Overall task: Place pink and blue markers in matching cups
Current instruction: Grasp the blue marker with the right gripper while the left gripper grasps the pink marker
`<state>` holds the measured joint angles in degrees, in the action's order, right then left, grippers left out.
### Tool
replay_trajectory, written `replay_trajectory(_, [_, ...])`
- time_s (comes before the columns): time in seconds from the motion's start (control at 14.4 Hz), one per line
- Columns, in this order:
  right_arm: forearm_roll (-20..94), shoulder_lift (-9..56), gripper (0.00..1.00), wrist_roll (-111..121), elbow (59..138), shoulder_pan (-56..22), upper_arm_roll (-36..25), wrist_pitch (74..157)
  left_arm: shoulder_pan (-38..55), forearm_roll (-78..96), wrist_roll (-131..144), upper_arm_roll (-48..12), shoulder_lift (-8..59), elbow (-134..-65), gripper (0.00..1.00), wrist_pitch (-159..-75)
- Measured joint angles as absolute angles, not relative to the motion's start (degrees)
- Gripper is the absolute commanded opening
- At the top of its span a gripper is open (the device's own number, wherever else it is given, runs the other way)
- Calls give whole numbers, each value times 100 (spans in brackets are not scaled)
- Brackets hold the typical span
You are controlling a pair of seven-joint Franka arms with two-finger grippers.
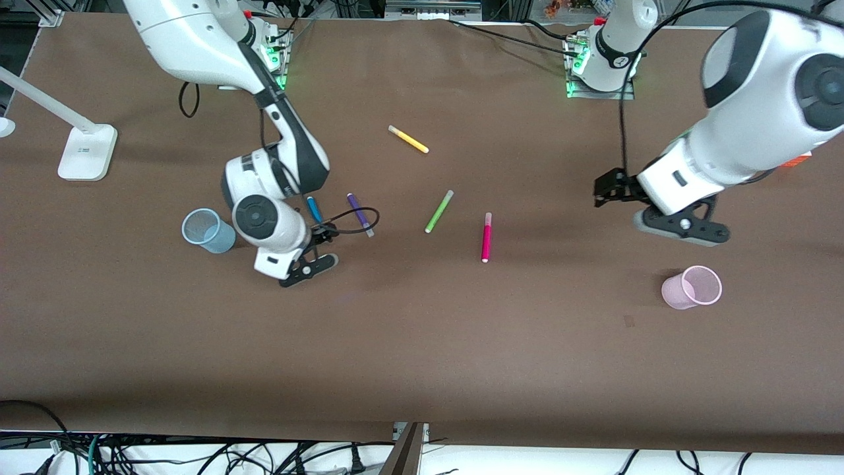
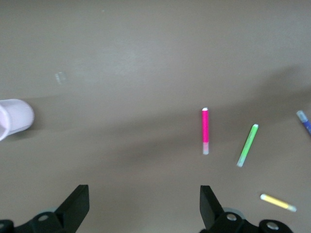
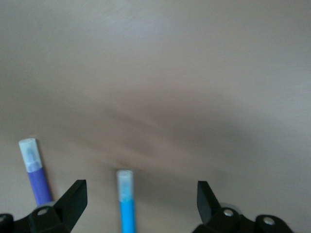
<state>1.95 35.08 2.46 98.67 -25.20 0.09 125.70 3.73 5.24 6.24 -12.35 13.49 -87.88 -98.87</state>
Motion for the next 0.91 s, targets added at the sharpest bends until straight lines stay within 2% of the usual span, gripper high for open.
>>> replay_trajectory(0.35, [195, 3539, 99, 205, 10526, -2659, -3, 13340, 800, 518, 1362, -1364, 1939, -8874, 100, -10324])
replay_trajectory(0.49, [195, 3541, 70, 205, 10657, -2655, -6, 13480, 1055, 487, 1724, -1368, 2270, -8893, 100, -10425])
replay_trajectory(0.56, [195, 3540, 46, 205, 10660, -2655, -6, 13489, 1183, 431, 1894, -1369, 2438, -8902, 100, -10500])
replay_trajectory(0.63, [195, 3539, 32, 205, 10660, -2655, -6, 13492, 1286, 370, 1996, -1370, 2609, -8907, 100, -10587])
replay_trajectory(0.84, [194, 3530, 0, 205, 10659, -2654, -21, 13493, 1495, 320, 2051, -1370, 3073, -8920, 100, -10898])
replay_trajectory(0.91, [194, 3525, 0, 205, 10659, -2650, -34, 13493, 1531, 313, 2074, -1370, 3190, -8929, 100, -11018])
